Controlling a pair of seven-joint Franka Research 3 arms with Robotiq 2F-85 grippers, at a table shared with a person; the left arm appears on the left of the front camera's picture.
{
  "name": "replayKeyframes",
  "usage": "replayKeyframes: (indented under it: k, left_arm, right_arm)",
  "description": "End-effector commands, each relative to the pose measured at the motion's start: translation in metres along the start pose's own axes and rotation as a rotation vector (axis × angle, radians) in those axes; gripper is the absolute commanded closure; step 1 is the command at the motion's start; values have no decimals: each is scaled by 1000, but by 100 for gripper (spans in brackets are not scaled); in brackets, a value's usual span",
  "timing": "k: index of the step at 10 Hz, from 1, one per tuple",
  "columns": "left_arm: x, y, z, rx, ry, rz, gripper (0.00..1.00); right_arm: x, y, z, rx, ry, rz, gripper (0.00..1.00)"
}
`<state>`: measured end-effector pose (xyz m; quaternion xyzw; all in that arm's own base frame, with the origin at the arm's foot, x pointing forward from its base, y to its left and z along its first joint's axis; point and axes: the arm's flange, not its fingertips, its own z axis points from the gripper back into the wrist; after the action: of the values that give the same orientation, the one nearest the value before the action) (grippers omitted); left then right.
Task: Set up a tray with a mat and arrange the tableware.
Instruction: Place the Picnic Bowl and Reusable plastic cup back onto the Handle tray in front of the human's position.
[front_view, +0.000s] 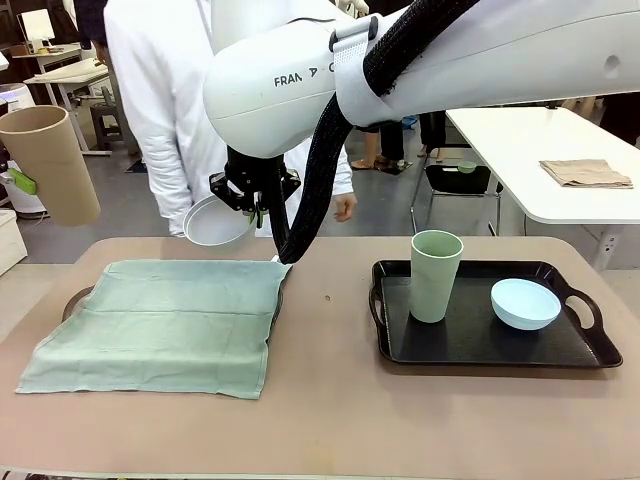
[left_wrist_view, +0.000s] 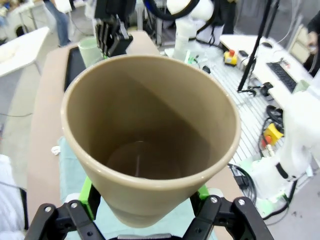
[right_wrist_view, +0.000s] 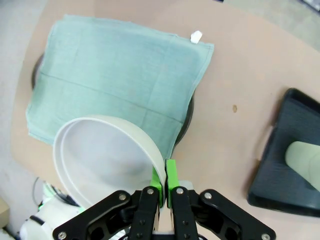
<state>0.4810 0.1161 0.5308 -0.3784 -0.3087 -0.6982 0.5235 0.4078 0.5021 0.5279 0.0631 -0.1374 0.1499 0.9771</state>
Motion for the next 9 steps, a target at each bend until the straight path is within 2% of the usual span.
replayKeyframes:
  k: [1,2,4,5,6,7,8,9]
  left_arm:
    - [-43,20,-31,-45,-27,-23,14]
    - [-64,26,-46,-72,-12,-39,14]
    - [-99,31,-71,-159,-61,-61,14]
    - [-106,36,-79,-195,-68,-59,14]
    - [-94,31,-72,-116,-53,-30,14]
    - [-94,31,-72,-116,-53,-30,14]
    - [-114,35,-89,-157,-71,-33,14]
    - [-121,40,-85,-146,-117,-91,14]
  right_arm:
    - [18,11,-37,5,37,21,95]
    - [26,13,-58,3,61,33,95]
    - [33,16,-96,28,108,45,95]
    - [36,12,-103,54,104,34,95]
    - [21,8,-93,8,106,21,95]
    - [21,8,-93,8,106,21,95]
    - [29,9,-114,14,117,25,95]
    - [33,7,-128,9,132,44,95]
